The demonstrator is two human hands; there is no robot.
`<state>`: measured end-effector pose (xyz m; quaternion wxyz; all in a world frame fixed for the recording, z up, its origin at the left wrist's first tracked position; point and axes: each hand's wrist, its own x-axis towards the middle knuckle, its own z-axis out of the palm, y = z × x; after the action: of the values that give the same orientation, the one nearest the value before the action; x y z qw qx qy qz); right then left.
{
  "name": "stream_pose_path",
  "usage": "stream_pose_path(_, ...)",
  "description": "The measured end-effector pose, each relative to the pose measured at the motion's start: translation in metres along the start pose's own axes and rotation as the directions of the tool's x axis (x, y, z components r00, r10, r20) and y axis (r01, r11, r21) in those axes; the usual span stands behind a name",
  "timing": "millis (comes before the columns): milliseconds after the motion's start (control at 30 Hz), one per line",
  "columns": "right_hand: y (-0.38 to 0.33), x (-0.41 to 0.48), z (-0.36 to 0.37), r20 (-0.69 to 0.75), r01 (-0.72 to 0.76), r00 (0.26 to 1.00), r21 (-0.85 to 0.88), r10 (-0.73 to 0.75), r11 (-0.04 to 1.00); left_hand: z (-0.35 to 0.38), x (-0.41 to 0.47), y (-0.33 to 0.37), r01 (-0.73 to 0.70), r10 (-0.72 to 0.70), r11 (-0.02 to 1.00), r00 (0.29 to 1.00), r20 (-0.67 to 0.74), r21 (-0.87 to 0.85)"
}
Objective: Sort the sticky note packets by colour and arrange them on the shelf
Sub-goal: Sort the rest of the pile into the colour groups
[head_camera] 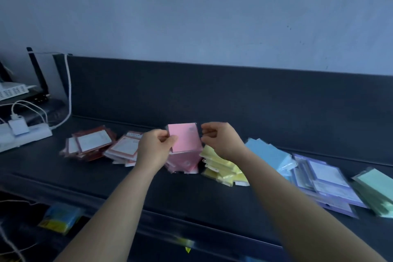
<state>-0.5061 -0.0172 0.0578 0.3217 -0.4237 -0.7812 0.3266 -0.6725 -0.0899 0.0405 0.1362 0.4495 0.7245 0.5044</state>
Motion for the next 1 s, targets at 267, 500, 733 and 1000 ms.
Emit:
stream_pose_path(267,0.011,0.000,0.007,-0.019,-0.066,0.998,-0.362,0.064,0.930,0.015,0.016,-0.032,0.015,-0.042,0.971,0.993,0.109,0.237)
stream_pose_path(500,0.020,-0.013,-0.002,-0.046,-0.057,0.998,-0.520,0.039,0.852,0.027,0.014,-0.020,-0.215,0.163,0.875,0.975,0.153,0.435)
stream_pose_path(733,0.033,-0.049,-0.035,-0.115,-0.049,0.993,-0.591,-0.025,0.805,0.053,-0.022,0.021,-0.462,0.410,0.799,0.887,0.214,0.385)
stream_pose_path(1000,0.071,-0.130,-0.124,-0.263,-0.149,0.965,-0.563,-0.006,0.813,0.118,-0.091,0.082,-0.563,0.510,0.793,0.822,0.252,0.233)
